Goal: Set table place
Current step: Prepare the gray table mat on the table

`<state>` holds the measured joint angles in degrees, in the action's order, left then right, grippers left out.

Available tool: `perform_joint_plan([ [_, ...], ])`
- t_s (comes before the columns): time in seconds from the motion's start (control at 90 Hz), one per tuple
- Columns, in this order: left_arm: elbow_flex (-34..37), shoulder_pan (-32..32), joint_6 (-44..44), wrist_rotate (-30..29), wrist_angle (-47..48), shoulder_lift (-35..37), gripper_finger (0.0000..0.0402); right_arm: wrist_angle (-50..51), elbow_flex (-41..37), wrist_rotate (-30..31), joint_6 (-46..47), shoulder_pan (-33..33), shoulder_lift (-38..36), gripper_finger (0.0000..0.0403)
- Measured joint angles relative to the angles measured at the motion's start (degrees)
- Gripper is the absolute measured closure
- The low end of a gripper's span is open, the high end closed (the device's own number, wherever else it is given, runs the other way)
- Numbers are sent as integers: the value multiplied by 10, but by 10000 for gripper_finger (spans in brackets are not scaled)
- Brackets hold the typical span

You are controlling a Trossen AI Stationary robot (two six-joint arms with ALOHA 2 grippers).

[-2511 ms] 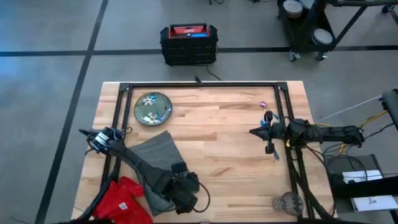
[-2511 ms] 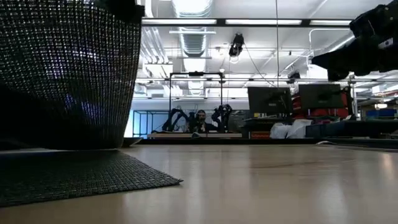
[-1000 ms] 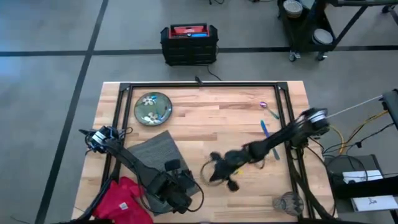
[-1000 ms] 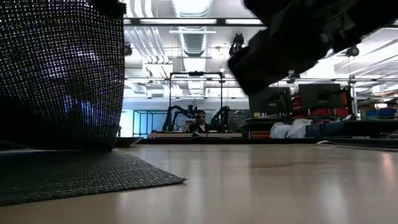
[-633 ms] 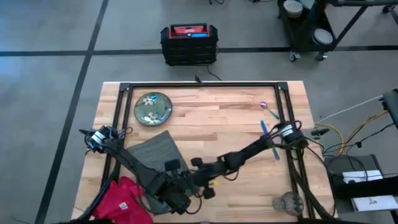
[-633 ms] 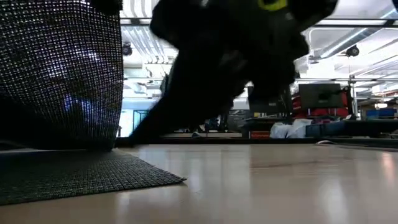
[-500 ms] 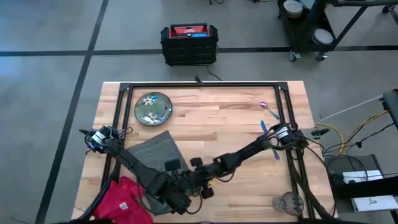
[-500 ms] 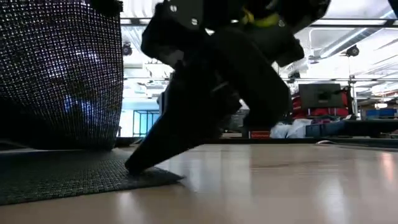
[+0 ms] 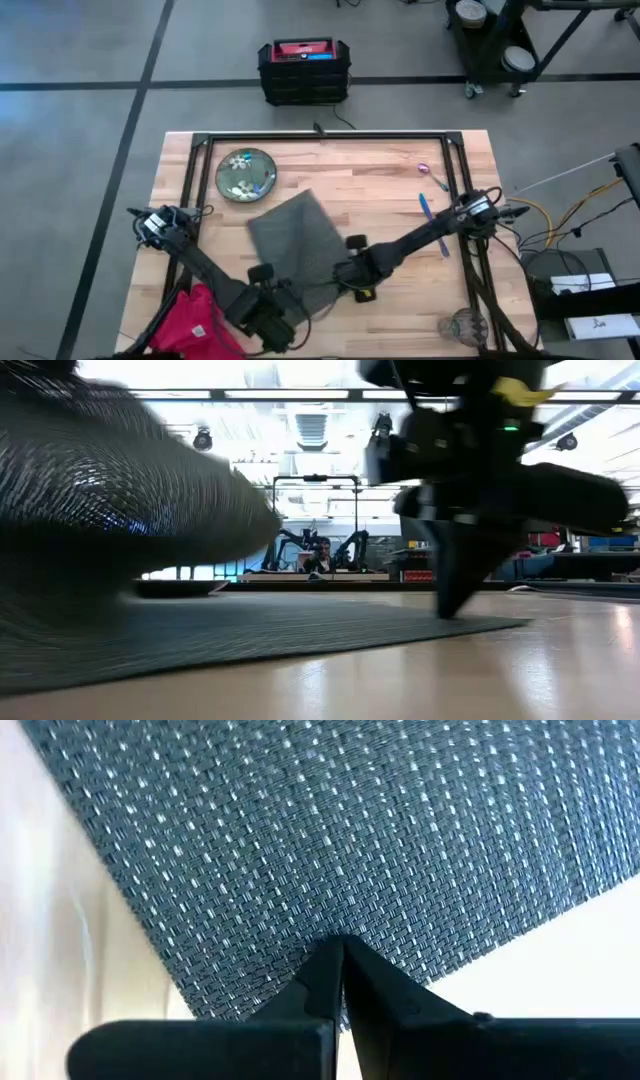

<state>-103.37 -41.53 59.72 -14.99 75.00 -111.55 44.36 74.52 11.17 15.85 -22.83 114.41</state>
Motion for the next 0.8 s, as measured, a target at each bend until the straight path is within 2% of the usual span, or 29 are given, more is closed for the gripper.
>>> perform_joint_plan([
  [0.178,0,-33,78,7,5,0,401,31,-42,4,69,-23,-18,403],
  [0.344,0,-56,164,13,46,0,402,73,-47,-3,108,-41,-33,403],
  [0.522,21,-63,179,3,17,0,397,65,-49,-18,113,-45,-52,403],
  [0.633,40,-49,188,18,17,0,365,65,-49,-12,111,-40,-65,403],
  [0.8,39,-29,156,49,13,7,280,57,-48,4,65,-34,-101,403],
])
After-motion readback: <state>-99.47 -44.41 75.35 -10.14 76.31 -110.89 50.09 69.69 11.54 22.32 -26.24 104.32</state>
